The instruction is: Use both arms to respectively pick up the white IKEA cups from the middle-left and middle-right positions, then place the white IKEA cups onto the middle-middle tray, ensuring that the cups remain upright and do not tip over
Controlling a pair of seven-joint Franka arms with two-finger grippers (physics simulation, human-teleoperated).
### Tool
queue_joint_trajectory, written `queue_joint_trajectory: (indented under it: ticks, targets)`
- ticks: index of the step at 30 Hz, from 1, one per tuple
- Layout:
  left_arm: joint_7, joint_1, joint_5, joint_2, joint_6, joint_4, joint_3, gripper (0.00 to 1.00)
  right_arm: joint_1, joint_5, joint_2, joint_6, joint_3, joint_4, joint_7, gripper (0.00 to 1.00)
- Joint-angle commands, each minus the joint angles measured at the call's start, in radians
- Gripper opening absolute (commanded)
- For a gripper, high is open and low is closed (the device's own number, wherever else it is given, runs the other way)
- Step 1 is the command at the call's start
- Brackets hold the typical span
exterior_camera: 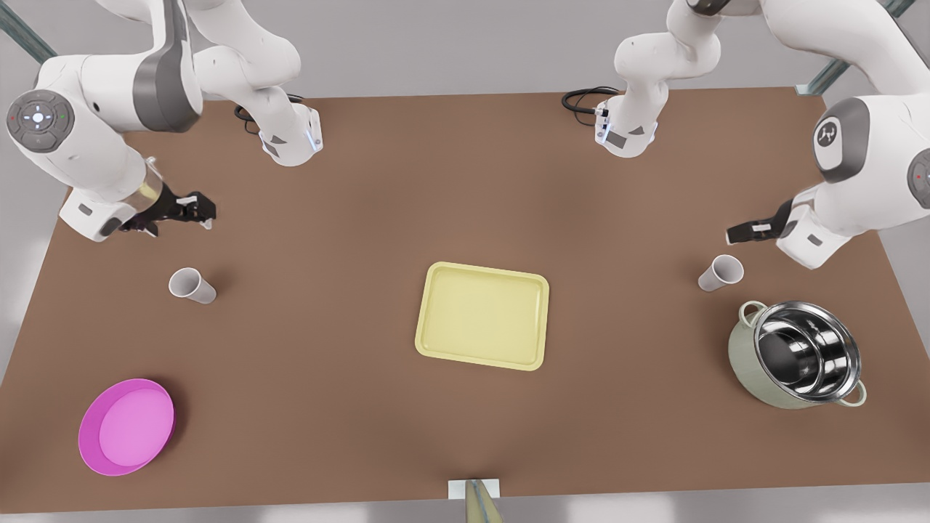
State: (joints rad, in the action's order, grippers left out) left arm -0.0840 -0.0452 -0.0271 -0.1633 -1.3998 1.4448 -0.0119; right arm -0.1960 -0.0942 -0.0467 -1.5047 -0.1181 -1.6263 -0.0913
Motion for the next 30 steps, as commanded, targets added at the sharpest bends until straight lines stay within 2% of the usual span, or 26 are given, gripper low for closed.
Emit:
queue_joint_trajectory:
  ticks: [1, 5, 8, 9, 10, 12, 14, 20, 25, 26, 27, 28, 29, 30]
  targets:
    - [-0.086, -0.007, -0.010, 0.002, -0.108, 0.003, 0.003, 1.00, 0.070, 0.004, 0.004, -0.103, 0.002, 0.000, -0.071, 1.00]
    - [-0.068, -0.012, -0.008, -0.028, -0.128, 0.054, 0.015, 1.00, 0.096, -0.001, 0.039, -0.106, 0.002, 0.000, -0.096, 1.00]
    - [0.194, -0.025, 0.001, -0.048, -0.379, 0.276, 0.190, 1.00, 0.201, -0.007, 0.128, -0.141, 0.002, -0.001, -0.194, 1.00]
    - [0.202, -0.027, 0.003, -0.048, -0.510, 0.361, 0.239, 1.00, 0.214, -0.010, 0.165, -0.160, 0.002, 0.000, -0.194, 1.00]
    - [0.208, -0.027, 0.001, -0.048, -0.556, 0.413, 0.265, 1.00, 0.239, -0.012, 0.202, -0.189, 0.002, 0.000, -0.196, 1.00]
    - [0.208, -0.025, 0.001, -0.050, -0.610, 0.485, 0.276, 1.00, 0.279, -0.012, 0.275, -0.253, 0.002, 0.002, -0.196, 1.00]
    - [0.208, -0.031, -0.002, -0.068, -0.766, 0.571, 0.280, 1.00, 0.319, 0.002, 0.361, -0.287, 0.002, 0.019, -0.222, 1.00]
    - [0.208, -0.065, -0.048, -0.128, -0.923, 0.698, 0.288, 1.00, 0.362, 0.005, 0.358, -0.515, 0.002, -0.162, -0.280, 1.00]
    - [0.210, -0.074, -0.047, -0.162, -0.924, 0.717, 0.288, 1.00, 0.418, 0.014, 0.324, -0.680, 0.002, -0.326, -0.338, 1.00]
    - [0.204, -0.074, -0.051, -0.162, -0.926, 0.717, 0.287, 0.86, 0.421, 0.014, 0.324, -0.703, 0.002, -0.348, -0.340, 1.00]
    - [0.204, -0.074, -0.080, -0.162, -0.926, 0.717, 0.287, 0.55, 0.431, 0.014, 0.326, -0.729, 0.002, -0.369, -0.340, 1.00]
    - [0.202, -0.074, -0.086, -0.162, -0.924, 0.717, 0.287, 0.33, 0.440, 0.014, 0.337, -0.739, 0.002, -0.377, -0.340, 1.00]
    - [0.204, -0.074, -0.088, -0.162, -0.920, 0.717, 0.287, 0.21, 0.444, 0.014, 0.337, -0.755, 0.002, -0.399, -0.340, 1.00]
    - [0.201, -0.073, -0.102, -0.162, -0.918, 0.718, 0.285, 0.21, 0.452, 0.014, 0.338, -0.764, 0.002, -0.414, -0.340, 1.00]
